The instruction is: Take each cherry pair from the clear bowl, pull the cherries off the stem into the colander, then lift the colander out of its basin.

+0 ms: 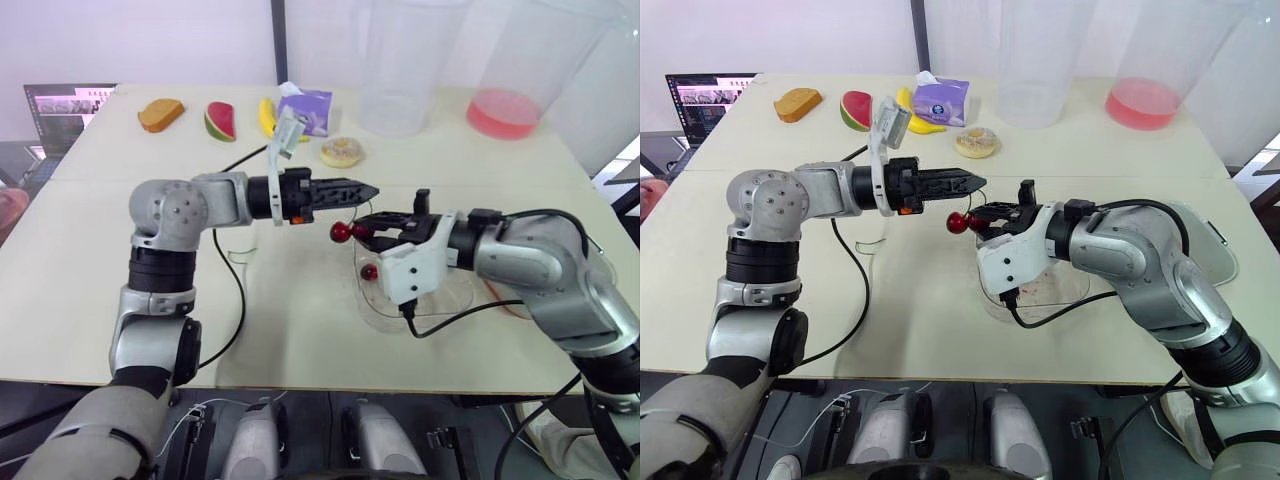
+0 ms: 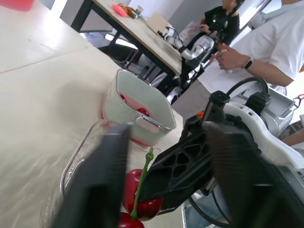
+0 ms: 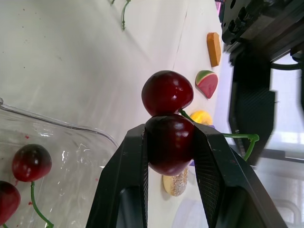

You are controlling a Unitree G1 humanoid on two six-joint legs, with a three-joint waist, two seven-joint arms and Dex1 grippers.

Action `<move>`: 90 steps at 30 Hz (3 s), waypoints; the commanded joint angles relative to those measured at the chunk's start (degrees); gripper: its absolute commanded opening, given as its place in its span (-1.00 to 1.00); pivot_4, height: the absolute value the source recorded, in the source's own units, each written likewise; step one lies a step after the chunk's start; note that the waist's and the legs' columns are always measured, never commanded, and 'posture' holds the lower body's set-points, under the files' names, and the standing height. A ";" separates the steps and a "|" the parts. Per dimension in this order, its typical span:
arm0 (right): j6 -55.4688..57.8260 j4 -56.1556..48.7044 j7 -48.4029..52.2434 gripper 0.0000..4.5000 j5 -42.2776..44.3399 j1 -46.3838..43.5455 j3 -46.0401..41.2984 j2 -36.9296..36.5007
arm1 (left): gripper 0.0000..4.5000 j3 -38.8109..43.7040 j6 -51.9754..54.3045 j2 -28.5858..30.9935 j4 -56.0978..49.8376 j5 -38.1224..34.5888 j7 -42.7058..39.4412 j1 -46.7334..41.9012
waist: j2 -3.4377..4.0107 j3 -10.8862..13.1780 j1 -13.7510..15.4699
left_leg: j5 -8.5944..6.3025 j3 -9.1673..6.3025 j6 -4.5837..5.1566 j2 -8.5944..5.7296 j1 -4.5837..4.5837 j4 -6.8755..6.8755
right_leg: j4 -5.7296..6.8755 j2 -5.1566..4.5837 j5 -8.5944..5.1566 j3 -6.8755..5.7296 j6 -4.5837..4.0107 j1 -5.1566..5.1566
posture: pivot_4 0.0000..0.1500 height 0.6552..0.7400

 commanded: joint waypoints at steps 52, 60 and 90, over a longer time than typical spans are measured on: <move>6.68 -4.30 2.25 -0.61 1.48 -0.04 -3.84 1.39 | -0.27 1.14 -3.27 -1.81 0.29 -0.39 0.27 2.24 | 0.00 0.00 0.02 | 0.00 -0.01 0.00 -0.01 0.01 0.00 | 0.00 0.01 0.00 0.00 0.00 0.01 | 1.00 1.00; 6.96 -4.29 2.21 -0.61 1.63 -0.28 -3.77 1.48 | -0.98 1.30 -3.22 -2.19 0.90 -0.48 0.35 1.88 | 0.00 0.00 0.03 | 0.00 -0.01 0.00 -0.02 0.00 0.00 | 0.00 0.00 0.00 0.00 0.00 0.01 | 1.00 1.00; 65.47 -10.98 3.91 0.98 46.24 -6.74 -22.35 1.03 | -1.00 -8.48 -19.24 13.20 -6.76 8.94 -22.47 0.84 | 0.00 0.00 -0.12 | -0.01 -0.01 0.01 0.02 0.01 -0.07 | -0.02 -0.08 0.01 0.00 -0.03 0.00 | 1.00 1.00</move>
